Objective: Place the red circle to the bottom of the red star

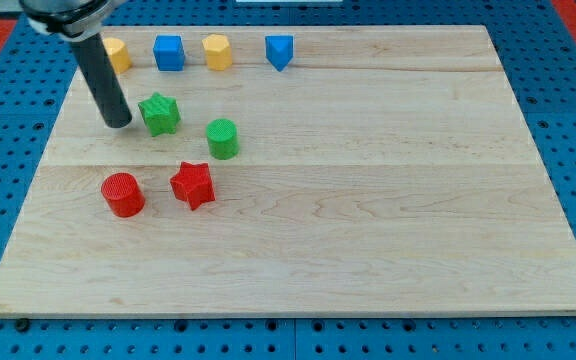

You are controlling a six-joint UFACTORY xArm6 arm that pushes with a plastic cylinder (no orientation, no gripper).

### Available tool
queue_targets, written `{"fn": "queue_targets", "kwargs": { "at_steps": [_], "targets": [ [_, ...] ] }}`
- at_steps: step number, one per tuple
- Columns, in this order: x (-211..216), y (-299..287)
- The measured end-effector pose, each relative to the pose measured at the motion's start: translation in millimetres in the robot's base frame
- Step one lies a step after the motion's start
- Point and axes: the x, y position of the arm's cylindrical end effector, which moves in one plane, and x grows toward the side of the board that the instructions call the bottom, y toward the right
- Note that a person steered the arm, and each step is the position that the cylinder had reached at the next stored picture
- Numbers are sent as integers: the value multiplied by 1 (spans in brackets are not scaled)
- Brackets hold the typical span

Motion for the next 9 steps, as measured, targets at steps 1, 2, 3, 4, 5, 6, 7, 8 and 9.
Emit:
{"fn": "queue_targets", "kwargs": {
  "at_steps": [1, 2, 3, 4, 5, 6, 7, 8, 9],
  "targets": [
    [-2, 55],
    [-12, 93],
    [-12, 80],
    [4, 24],
    [50, 29],
    [98, 27],
    [117, 21],
    [113, 3],
    [111, -27]
  ]
}}
